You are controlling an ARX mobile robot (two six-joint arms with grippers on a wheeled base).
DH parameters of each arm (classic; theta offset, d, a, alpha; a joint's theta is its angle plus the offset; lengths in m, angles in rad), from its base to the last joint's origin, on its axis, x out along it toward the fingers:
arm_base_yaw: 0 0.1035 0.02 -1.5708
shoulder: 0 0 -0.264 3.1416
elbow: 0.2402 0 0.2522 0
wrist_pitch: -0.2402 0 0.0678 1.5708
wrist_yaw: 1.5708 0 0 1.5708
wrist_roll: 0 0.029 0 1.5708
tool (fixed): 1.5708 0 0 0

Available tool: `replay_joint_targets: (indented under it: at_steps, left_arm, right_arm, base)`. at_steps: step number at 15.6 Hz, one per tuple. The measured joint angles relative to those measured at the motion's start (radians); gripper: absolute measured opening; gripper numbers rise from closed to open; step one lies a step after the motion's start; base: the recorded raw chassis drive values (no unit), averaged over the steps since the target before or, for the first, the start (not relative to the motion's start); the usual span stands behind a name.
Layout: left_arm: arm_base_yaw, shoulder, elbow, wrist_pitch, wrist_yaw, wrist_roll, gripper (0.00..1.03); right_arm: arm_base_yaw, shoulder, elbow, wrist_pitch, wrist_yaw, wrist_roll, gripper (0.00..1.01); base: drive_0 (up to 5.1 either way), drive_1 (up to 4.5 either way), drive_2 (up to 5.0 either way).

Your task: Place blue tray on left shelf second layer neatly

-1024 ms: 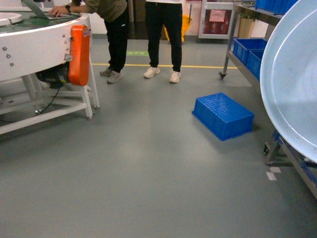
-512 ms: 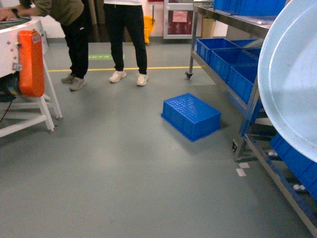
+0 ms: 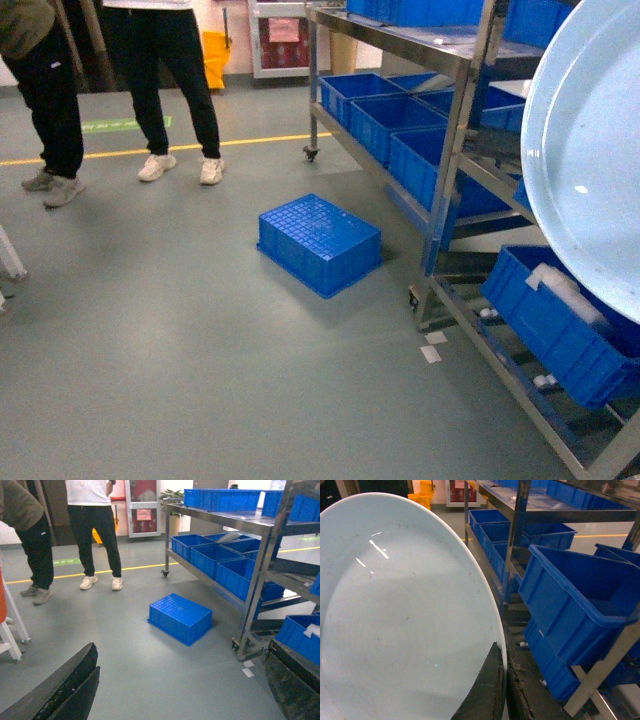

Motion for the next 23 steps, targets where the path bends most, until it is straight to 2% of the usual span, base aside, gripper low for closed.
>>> replay_joint_targets:
  at_steps: [23]
  left_arm:
    - [0.000,0.000,0.000,0.000,0.000,0.000,0.98]
  right_arm:
    - [0.000,0.000,0.000,-0.002,0.000,0.000,0.02]
  base:
    - [3.1,-2.10,-5.5]
